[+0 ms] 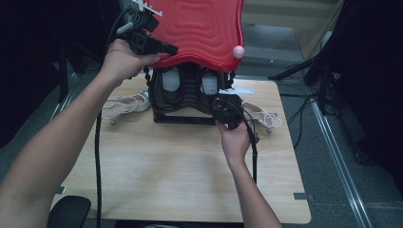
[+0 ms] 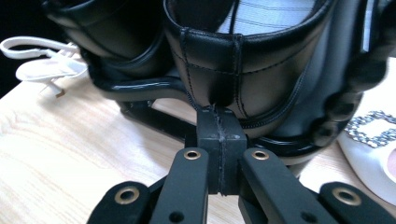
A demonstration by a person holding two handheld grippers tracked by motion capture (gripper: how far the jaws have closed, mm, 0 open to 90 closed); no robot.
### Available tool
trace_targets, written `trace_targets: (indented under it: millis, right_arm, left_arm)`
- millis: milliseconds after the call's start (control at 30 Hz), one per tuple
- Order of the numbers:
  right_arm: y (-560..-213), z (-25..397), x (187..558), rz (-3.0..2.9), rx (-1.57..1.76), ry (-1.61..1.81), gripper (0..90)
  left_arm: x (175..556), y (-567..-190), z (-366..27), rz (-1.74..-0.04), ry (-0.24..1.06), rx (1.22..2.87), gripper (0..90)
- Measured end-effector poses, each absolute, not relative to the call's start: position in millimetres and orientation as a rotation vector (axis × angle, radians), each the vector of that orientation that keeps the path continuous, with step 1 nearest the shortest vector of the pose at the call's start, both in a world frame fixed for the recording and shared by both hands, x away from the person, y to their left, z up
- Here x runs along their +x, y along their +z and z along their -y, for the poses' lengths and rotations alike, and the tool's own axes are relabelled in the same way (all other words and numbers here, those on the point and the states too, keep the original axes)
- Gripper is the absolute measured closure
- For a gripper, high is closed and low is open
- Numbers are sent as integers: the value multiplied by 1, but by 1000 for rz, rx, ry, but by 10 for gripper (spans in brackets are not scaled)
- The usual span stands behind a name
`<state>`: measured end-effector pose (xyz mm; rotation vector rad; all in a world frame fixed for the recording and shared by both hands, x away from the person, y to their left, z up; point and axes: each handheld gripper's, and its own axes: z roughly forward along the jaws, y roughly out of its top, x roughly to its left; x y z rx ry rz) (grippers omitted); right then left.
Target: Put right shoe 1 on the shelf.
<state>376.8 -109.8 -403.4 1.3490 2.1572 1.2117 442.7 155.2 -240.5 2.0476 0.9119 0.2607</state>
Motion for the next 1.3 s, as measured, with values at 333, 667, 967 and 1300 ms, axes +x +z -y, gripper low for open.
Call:
trace_targets:
  millis: [333, 667, 967, 1300]
  right_arm:
    - [-403, 123, 390, -2119, 1412, 1191, 900]
    - [-413, 125, 392, -2135, 1413, 1179, 900]
    - [-412, 132, 376, -2184, 1368, 1240, 900]
    - [-406, 139, 365, -2243, 1334, 1314, 831]
  left_arm:
    - [443, -240, -155, -916, 259, 2044, 900]
    - [443, -240, -155, -930, 259, 2038, 900]
    - [441, -240, -156, -938, 277, 2036, 891]
    - [433, -226, -160, -895, 260, 2002, 684]
